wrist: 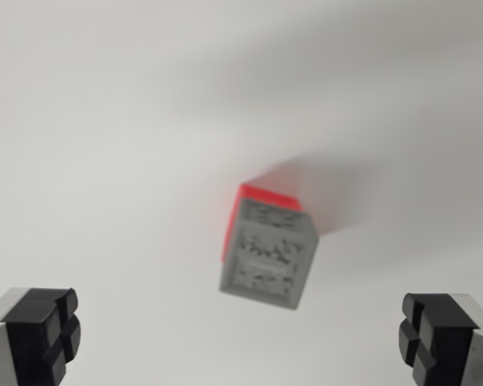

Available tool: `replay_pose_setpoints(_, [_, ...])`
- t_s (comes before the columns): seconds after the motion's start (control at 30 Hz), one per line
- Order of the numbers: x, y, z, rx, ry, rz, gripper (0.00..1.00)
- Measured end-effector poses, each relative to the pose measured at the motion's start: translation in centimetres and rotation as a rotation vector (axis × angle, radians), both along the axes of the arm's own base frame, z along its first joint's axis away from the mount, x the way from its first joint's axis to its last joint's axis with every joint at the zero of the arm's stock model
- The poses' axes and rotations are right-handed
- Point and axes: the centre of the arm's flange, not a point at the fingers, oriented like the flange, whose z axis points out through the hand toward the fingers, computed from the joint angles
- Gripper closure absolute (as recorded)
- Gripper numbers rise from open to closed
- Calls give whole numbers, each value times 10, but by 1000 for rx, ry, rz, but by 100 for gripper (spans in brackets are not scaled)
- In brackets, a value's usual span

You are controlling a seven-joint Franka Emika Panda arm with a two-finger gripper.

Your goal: Destack cube

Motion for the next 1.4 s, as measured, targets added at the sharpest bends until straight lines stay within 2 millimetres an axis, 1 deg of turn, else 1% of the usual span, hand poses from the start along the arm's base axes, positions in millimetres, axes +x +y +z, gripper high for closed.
replay_pose_setpoints(0.37, [-23, 4, -34, 2, 14, -92, 0])
replay_pose_setpoints(0.77, [-53, 8, -76, 3, 30, -209, 0])
replay_pose_setpoints(0.87, [-55, 9, -84, 2, 30, -215, 0])
replay_pose_setpoints(1.1, [-54, 9, -116, 0, 34, -219, 0])
replay_pose_setpoints(1.4, [-55, 9, -149, -1, 33, -219, 0])
